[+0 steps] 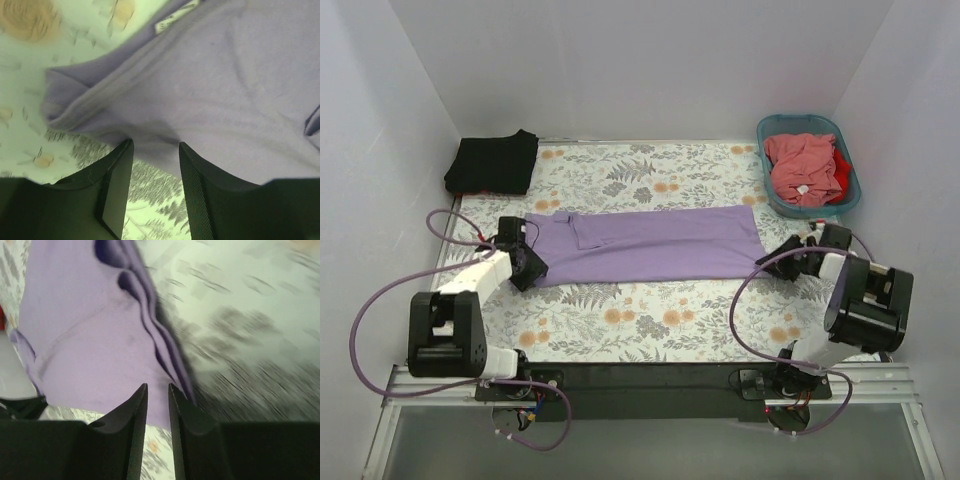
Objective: Fold and stack the t-shirts
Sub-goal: Fold the tshirt
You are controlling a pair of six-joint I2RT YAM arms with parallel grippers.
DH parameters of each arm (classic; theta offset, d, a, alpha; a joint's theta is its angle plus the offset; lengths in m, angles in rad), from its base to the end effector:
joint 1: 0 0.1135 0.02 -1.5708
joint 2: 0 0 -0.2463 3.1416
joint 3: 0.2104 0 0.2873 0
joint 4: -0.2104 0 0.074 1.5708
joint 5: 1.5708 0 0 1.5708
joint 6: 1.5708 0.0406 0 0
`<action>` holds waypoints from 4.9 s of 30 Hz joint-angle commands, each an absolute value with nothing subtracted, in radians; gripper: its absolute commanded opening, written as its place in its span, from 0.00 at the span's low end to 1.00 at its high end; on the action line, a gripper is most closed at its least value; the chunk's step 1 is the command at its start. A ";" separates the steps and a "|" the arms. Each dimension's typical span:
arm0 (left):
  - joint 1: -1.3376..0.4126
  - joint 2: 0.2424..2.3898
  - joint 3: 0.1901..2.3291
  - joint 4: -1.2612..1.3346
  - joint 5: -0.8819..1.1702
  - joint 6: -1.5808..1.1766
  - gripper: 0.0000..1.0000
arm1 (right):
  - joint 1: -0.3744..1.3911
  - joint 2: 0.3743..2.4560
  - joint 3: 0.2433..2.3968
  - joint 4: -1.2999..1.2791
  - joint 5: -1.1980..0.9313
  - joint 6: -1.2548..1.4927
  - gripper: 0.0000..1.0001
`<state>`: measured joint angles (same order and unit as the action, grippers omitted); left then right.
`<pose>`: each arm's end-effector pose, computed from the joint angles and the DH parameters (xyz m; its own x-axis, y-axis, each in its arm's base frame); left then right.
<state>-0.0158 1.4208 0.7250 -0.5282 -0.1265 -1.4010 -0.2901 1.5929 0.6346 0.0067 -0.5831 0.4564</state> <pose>0.2762 0.0008 0.1155 -0.1321 -0.9758 -0.1744 -0.9314 0.1824 -0.3150 0.2926 -0.0640 0.0765 -0.7302 0.6019 -0.3234 0.2834 0.6974 0.6583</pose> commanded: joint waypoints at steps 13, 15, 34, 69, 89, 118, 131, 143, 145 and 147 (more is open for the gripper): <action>-0.006 1.132 0.844 -0.643 0.072 -1.433 0.55 | -0.131 1.163 0.649 -0.144 -0.281 0.354 0.36; -0.006 1.149 0.854 -0.608 0.081 -1.421 0.57 | 0.036 1.190 0.696 -0.144 -0.267 0.312 0.37; -0.074 1.744 1.207 -0.445 0.066 -1.359 0.48 | 0.856 1.920 1.515 -0.161 -0.084 0.117 0.40; -0.117 1.902 1.284 -0.433 0.026 -1.331 0.36 | 0.942 2.286 1.755 -0.196 -0.031 0.094 0.40; -0.120 1.899 1.285 -0.433 0.025 -1.335 0.36 | 0.934 2.230 1.732 -0.201 0.008 0.086 0.01; -0.120 1.887 1.411 -0.514 -0.067 -1.298 0.00 | 0.882 2.135 1.683 -0.183 -0.005 0.028 0.01; -0.115 1.847 1.433 -0.610 -0.069 -1.305 0.00 | 0.877 2.065 1.614 -0.170 -0.006 -0.031 0.01; -0.103 1.821 1.457 -0.640 -0.066 -1.322 0.00 | 0.873 2.051 1.635 -0.160 0.052 -0.115 0.01; -0.101 1.819 1.457 -0.640 -0.078 -1.328 0.00 | 0.873 2.072 1.650 -0.155 0.058 -0.136 0.01; -0.100 1.815 1.456 -0.637 -0.087 -1.338 0.00 | 0.871 2.095 1.678 -0.153 0.067 -0.166 0.01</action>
<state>-0.1093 1.8828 1.4296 -0.6285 -0.0536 -1.3243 0.8753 2.0842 1.6047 -0.1837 0.0341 -0.1043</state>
